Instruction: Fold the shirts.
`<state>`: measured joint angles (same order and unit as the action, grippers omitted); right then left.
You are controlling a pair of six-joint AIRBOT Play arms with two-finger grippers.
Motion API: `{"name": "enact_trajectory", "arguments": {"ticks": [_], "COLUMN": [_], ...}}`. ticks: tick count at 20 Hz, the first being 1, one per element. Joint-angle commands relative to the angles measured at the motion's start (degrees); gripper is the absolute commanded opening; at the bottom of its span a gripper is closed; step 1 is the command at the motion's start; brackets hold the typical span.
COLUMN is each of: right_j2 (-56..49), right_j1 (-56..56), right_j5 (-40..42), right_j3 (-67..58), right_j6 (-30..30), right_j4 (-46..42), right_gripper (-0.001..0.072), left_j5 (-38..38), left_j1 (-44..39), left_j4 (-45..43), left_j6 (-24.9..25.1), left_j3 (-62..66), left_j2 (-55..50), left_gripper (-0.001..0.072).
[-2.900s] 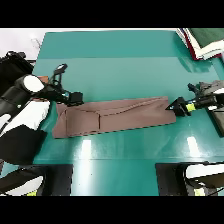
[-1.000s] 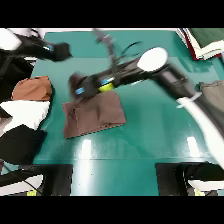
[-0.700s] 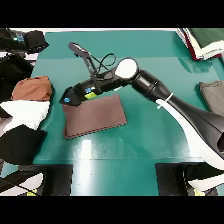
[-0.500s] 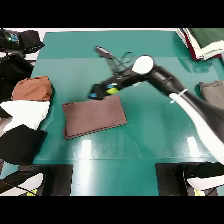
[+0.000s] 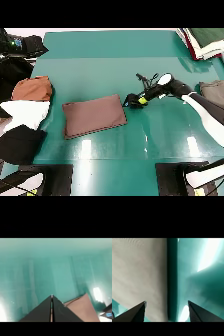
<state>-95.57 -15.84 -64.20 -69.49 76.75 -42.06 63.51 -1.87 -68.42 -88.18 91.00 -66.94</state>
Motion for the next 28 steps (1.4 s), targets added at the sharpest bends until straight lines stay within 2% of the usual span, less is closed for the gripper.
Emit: {"name": "enact_trajectory", "arguments": {"ticks": [1,2,3,4,5,6,7,8,10,12,16,18,24,28], "right_j2": [-7.1,-9.4,-11.2,-12.6,-13.5,-14.0,-13.8,-13.2,-10.6,-5.9,4.2,8.1,11.1,10.6], "right_j1": [-4.7,-6.8,-8.6,-10.2,-11.4,-12.3,-12.5,-11.9,-8.9,-3.4,13.6,23.4,50.1,59.5], "right_j5": [0.3,-0.1,-0.1,0.3,0.4,0.4,0.6,1.0,1.3,1.2,-1.8,-2.4,-0.6,3.2], "right_j3": [-3.3,-5.4,-7.4,-9.5,-11.5,-13.5,-15.0,-16.1,-17.9,-18.4,-18.4,-18.4,-18.4,-18.4], "right_j6": [-0.9,-1.2,-1.4,-1.6,-1.9,-2.4,-3.9,-4.2,-4.1,-2.3,0.8,0.9,0.9,0.7], "right_j4": [7.2,8.8,10.1,11.0,11.0,10.4,10.4,10.2,7.3,0.7,-14.9,-19.9,-20.3,-13.4], "right_gripper": [0.0574,0.0569,0.0482,0.0431,0.0349,0.0156,0.0047,0.0012,0.0015,0.0015,0.0015,0.0014,0.0014,0.0015], "left_j5": [-0.1,0.0,0.0,0.0,0.0,0.0,0.0,-0.2,-1.0,-1.7,-3.2,-4.2,-5.7,-6.1], "left_j1": [0.1,0.1,0.1,0.1,0.1,0.1,-0.4,-1.3,-4.9,-8.5,-14.6,-16.7,-19.9,-19.9], "left_j4": [0.7,1.5,2.5,3.6,4.6,5.2,5.4,5.0,4.2,4.2,4.2,4.2,4.5,4.4], "left_j6": [0.2,0.2,0.2,0.5,0.9,0.9,0.9,0.8,0.9,0.9,1.2,1.2,0.5,-0.1], "left_j3": [-0.8,-0.8,-0.8,-0.8,-0.8,-0.8,-0.8,-0.8,-0.8,-0.8,-0.8,-0.8,-0.8,-0.8], "left_j2": [0.0,0.0,0.0,0.0,0.0,0.0,0.0,0.0,0.0,0.0,0.0,0.0,0.0,0.0], "left_gripper": [0.0025,0.0024,0.0024,0.0024,0.0025,0.0024,0.0024,0.0024,0.0024,0.0024,0.0024,0.0024,0.0025,0.0024]}}
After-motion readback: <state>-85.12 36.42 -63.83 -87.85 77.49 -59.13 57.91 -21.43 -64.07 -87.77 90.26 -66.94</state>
